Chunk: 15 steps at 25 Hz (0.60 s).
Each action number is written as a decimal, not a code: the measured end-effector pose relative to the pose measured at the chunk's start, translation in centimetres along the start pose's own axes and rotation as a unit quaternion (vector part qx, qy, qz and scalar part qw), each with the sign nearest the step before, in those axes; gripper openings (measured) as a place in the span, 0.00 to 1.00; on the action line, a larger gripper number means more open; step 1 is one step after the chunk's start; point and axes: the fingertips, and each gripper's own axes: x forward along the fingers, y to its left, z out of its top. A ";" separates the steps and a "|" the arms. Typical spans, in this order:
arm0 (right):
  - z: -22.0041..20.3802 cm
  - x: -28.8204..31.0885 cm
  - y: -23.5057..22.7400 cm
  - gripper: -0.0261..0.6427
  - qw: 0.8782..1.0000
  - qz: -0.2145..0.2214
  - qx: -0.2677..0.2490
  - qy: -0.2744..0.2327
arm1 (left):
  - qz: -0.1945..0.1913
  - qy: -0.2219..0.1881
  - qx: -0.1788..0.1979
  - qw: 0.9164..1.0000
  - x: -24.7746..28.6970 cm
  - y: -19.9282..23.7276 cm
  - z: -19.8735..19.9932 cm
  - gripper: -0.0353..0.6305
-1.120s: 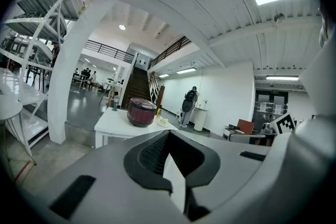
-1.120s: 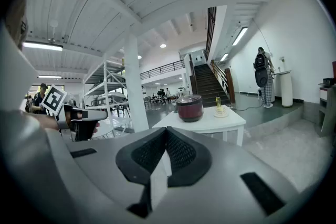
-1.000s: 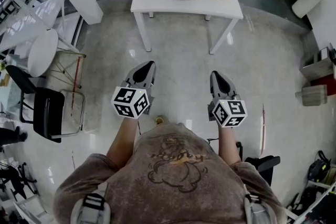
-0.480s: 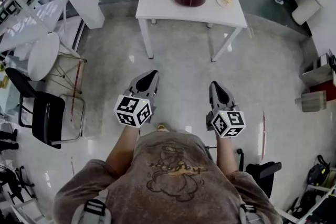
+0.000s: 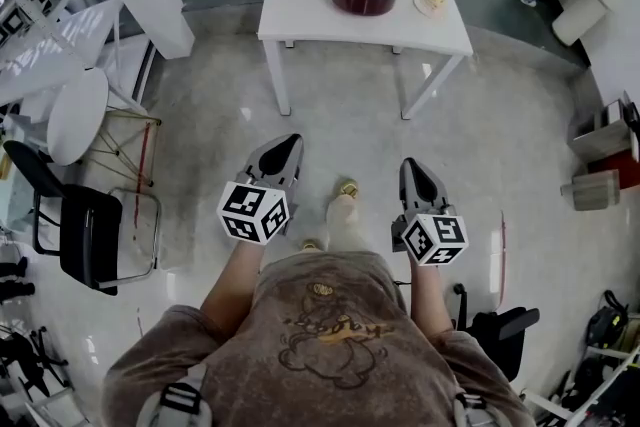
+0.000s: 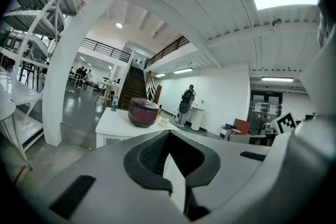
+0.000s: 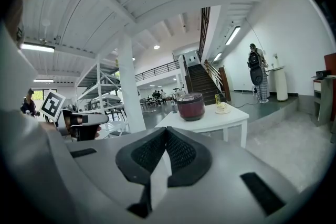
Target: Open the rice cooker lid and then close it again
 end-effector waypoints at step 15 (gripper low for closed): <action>1.5 9.2 -2.3 0.04 1.000 0.022 -0.003 0.005 | 0.005 -0.009 0.002 1.000 7.6 4.4 2.0 0.08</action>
